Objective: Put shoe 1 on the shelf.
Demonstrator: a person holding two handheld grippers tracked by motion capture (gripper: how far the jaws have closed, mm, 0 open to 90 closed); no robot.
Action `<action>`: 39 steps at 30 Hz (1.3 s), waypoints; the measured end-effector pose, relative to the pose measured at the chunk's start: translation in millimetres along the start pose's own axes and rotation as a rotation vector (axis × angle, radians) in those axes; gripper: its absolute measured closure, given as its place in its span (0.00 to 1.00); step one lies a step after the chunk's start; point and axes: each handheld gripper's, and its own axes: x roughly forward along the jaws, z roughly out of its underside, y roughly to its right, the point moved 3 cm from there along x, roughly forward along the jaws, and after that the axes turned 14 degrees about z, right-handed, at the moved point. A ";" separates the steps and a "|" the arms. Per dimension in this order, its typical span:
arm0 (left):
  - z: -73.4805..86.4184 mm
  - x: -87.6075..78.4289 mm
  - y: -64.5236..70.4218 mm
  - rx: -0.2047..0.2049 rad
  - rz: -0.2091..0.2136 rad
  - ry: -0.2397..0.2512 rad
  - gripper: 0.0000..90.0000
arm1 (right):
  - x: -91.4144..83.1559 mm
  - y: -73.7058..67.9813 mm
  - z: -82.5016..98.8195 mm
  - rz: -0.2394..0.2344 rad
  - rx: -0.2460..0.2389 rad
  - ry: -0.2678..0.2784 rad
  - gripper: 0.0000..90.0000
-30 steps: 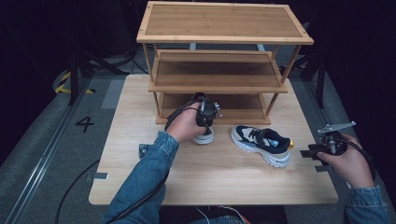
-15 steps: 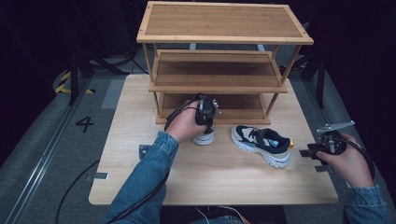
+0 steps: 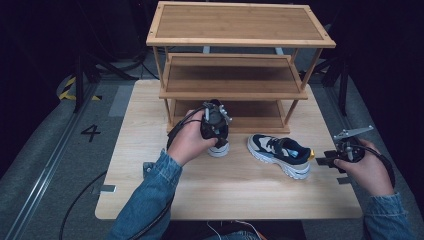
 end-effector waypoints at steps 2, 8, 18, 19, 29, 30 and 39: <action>6.1 -2.3 5.1 -0.042 0.025 0.013 0.49 | 0.3 -0.6 -0.5 0.000 -0.002 0.000 0.56; 23.3 11.5 14.7 -0.110 0.109 -0.015 0.73 | 0.0 -1.1 -0.2 0.004 -0.003 0.002 0.56; 30.2 57.5 3.1 -0.205 0.162 0.023 0.88 | -1.8 1.8 6.0 0.007 0.011 -0.007 0.56; 30.5 59.1 1.0 -0.214 0.155 0.029 0.88 | -2.0 2.3 6.8 0.007 0.012 -0.006 0.56; 35.9 59.9 -18.7 -0.288 0.068 0.061 0.96 | -5.3 5.4 15.9 0.016 0.030 -0.014 0.56; 35.6 59.8 -19.1 -0.289 0.059 0.061 0.95 | -5.8 5.8 16.9 0.019 0.032 -0.015 0.56; 29.2 47.1 -30.2 -0.259 -0.027 0.069 0.94 | -7.0 6.9 20.9 0.023 0.038 -0.017 0.56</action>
